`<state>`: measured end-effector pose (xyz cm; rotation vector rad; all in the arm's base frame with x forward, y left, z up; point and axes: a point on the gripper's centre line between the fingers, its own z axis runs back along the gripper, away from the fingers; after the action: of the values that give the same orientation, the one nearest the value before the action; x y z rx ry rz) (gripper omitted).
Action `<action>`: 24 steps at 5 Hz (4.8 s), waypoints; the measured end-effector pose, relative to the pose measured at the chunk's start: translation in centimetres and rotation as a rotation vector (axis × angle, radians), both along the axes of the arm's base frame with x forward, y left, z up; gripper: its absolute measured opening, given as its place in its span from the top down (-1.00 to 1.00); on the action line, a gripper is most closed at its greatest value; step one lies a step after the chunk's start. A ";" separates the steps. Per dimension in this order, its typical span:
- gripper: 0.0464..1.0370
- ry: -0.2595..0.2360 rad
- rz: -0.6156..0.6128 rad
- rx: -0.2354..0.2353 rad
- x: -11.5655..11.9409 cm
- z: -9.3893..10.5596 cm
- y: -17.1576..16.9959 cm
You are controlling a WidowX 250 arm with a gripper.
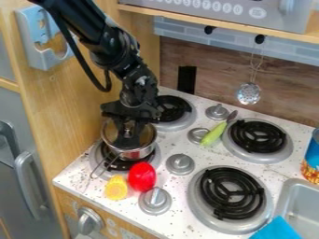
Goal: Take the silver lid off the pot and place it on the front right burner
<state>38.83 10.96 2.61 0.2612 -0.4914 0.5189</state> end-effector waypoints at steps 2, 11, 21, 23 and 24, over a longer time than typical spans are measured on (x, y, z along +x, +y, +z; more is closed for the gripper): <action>0.47 0.019 -0.013 -0.012 -0.2 0.1 0.0; 0.47 0.079 -0.464 -0.192 -0.7 1.8 -23.9; -0.93 0.423 -0.469 -0.295 -6.9 11.9 -16.7; -0.93 0.423 -0.469 -0.295 -6.9 11.9 -16.7; -0.93 0.423 -0.468 -0.296 -6.9 11.9 -16.6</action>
<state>31.96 -5.67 14.54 -0.0344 -0.0511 0.0671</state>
